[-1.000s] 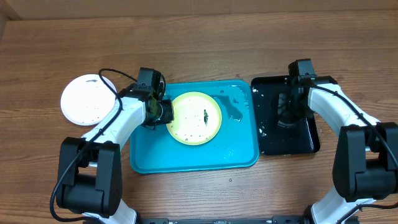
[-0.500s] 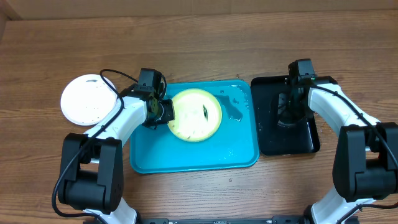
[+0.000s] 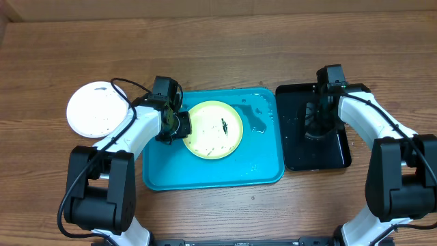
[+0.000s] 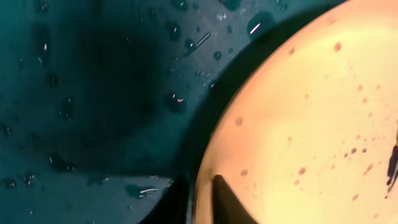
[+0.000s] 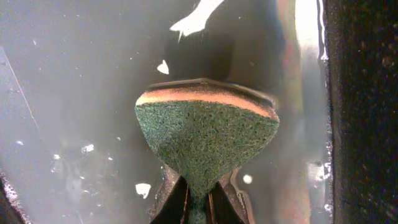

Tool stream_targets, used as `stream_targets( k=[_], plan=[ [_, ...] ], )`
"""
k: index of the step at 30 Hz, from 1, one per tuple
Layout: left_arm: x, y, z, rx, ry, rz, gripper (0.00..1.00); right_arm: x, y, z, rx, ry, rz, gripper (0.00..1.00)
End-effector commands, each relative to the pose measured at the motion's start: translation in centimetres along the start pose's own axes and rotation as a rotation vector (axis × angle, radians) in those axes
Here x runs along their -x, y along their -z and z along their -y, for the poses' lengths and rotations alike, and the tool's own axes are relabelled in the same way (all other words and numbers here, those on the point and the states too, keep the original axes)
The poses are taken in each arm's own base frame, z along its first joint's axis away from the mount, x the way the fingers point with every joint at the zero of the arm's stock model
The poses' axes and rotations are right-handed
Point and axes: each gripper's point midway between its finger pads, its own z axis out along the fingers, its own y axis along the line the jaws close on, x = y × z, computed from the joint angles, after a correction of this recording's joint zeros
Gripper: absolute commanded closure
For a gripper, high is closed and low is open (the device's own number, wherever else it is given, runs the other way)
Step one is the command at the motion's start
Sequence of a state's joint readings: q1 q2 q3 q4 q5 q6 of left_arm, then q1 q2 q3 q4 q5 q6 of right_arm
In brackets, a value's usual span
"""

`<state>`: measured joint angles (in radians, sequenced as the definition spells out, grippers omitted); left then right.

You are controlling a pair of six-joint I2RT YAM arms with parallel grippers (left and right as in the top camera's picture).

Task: Clean dirty plates on tray and stack at the side
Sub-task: 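Grasp the green sponge with the right gripper and dip it in the water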

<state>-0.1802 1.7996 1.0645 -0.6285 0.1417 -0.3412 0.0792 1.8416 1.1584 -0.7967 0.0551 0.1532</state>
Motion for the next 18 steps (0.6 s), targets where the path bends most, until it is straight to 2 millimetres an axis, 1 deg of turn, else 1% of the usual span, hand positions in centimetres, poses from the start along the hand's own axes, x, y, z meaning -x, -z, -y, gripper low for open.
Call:
stream_targets(
  k=[1,4,10,18],
  plan=[
    [-0.3,-0.5,-0.1,0.005,-0.007,-0.008,0.95,0.6,0.3,-0.2,0.011,0.003,0.014,0.96],
    [-0.5,-0.4,-0.2,0.009,-0.005,-0.020,0.96,1.0,1.3,-0.3,0.011,0.004,0.010,0.96],
    [-0.8,-0.4,-0.3,0.013,-0.003,-0.029,0.96,0.9,3.4,-0.2,0.000,0.005,-0.039,0.96],
    [-0.7,-0.4,-0.2,0.011,-0.004,-0.024,0.96,0.3,3.7,-0.2,0.002,0.005,-0.068,0.96]
  ],
)
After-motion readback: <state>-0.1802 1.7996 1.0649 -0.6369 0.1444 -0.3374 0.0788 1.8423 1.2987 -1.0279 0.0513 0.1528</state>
